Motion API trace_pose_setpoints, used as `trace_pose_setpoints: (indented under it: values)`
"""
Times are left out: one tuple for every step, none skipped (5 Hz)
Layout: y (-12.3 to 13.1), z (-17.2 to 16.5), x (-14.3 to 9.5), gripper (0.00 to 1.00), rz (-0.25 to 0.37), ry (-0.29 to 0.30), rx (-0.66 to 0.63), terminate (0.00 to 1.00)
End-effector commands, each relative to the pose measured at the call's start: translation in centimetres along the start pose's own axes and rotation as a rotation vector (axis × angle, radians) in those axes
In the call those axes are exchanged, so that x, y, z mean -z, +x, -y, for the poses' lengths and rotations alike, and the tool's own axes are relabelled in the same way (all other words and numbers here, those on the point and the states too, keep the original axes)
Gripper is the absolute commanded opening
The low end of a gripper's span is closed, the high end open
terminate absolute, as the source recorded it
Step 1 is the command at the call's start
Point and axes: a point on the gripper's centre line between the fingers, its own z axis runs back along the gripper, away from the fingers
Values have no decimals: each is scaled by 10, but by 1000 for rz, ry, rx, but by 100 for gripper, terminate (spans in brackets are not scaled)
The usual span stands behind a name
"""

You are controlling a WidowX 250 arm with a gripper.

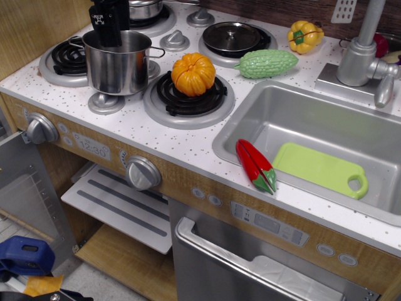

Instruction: Put pot on stove which is near stove

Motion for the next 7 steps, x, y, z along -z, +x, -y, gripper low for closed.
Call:
trace_pose_setpoints:
  values:
    - [0, 0, 0, 100, 0, 0, 0, 0]
    - [-1, -4, 3, 100, 7, 12, 4, 0]
    - [-2, -6, 5, 100, 14, 16, 8, 0]
    - [-2, -5, 7, 100, 23, 29, 6, 0]
    - [-3, -4, 12, 100, 48, 42, 5, 0]
    - [-1, -2, 16, 100, 75, 57, -19, 0]
    - [-1, -1, 18, 0, 76, 75, -21, 0]
